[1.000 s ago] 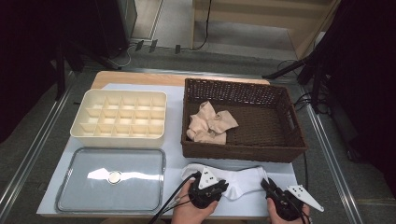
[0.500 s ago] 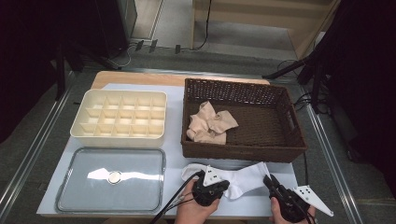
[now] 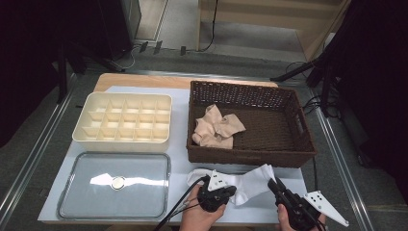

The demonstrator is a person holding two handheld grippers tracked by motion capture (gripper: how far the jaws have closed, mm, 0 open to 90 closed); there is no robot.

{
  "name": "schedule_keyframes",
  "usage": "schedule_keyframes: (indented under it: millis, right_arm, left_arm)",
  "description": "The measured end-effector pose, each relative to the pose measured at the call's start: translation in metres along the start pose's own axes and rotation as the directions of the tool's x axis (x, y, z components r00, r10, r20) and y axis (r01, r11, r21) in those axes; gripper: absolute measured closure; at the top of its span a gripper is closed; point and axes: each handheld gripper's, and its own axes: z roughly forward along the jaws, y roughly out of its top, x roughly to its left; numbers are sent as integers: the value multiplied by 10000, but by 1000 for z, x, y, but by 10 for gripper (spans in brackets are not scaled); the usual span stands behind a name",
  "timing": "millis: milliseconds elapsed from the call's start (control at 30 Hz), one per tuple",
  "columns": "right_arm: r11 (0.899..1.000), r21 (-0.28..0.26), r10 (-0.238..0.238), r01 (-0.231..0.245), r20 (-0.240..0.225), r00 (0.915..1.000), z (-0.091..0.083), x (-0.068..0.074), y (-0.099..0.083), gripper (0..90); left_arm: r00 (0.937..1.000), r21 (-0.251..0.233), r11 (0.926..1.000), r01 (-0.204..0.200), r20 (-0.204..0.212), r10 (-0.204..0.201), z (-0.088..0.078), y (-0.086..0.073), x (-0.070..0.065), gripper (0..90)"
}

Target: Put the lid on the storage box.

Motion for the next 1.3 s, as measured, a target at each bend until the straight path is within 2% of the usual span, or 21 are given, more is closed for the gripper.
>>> schedule_keyframes:
  millis: [300,400,500,733,833,933,1000,1100,1300]
  right_arm:
    - [9995,-66,-324,322,-232,9992,2,22,8,793]
    - [9986,-97,-516,514,-289,9982,2,30,10,798]
    - [9976,-138,-689,685,-374,9969,3,39,10,800]
    - [9973,-61,-739,737,-903,9932,11,64,8,800]
    - [9968,-17,-792,795,-978,9920,15,73,6,801]
    - [9967,8,-811,816,-1037,9913,20,80,5,801]
    - [9959,40,-897,906,-969,9912,23,83,3,801]
    - [9951,-9,-983,987,-937,9907,25,86,2,801]
    - [9938,58,-1103,1115,-1031,9885,32,92,-2,800]
  left_arm:
    - [10000,75,10000,58,4,-58,0,1,0,900]
    - [9999,50,10000,-5,-118,5,0,1,-1,900]
    - [10000,53,10000,65,-35,-65,0,1,0,900]
    - [9995,152,9994,297,98,-298,1,3,2,900]
    - [9997,92,9996,261,-47,-260,1,3,1,900]
    - [9992,62,9992,388,116,-389,0,2,2,900]
    - [9989,20,9991,430,178,-430,-5,2,2,885]
    - [9995,-200,9995,226,206,-222,-20,1,4,866]
    - [9993,-665,9971,362,-34,-365,-52,-1,20,855]
